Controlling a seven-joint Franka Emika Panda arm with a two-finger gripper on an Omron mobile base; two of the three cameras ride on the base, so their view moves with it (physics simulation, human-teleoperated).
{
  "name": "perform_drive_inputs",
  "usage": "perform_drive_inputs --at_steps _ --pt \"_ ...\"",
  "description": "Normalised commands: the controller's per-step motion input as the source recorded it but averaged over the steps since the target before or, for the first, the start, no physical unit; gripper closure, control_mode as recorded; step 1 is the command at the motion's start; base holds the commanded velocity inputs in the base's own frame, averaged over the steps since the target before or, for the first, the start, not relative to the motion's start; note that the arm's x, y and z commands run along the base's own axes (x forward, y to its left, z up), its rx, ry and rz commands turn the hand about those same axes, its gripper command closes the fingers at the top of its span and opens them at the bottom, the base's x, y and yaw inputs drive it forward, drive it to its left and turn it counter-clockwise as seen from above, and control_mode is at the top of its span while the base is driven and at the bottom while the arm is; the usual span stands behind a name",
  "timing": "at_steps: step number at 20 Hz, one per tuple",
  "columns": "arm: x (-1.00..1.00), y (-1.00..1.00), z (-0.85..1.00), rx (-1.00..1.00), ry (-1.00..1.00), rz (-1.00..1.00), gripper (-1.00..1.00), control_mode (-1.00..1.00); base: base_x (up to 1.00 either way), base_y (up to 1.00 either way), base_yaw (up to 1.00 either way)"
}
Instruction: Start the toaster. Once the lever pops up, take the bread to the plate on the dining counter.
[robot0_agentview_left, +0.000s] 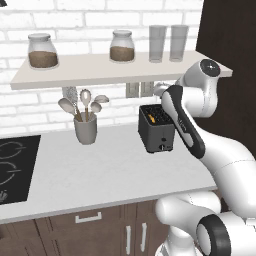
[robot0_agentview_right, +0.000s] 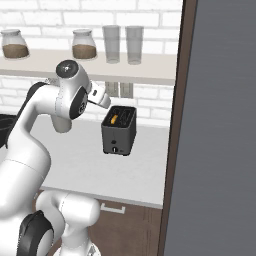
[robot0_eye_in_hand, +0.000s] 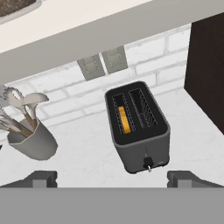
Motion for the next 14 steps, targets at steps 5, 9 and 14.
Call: perform_drive_inputs --at_steps 5,9,14 --pt "0.0 0.0 0.0 0.0 0.0 0.0 -1.0 -1.0 0.0 0.0 0.0" --pt "0.0 0.0 0.0 0.0 0.0 0.0 -1.0 -1.0 0.0 0.0 0.0" --pt "0.0 0.0 0.0 0.0 0.0 0.0 -1.0 -1.0 0.0 0.0 0.0"
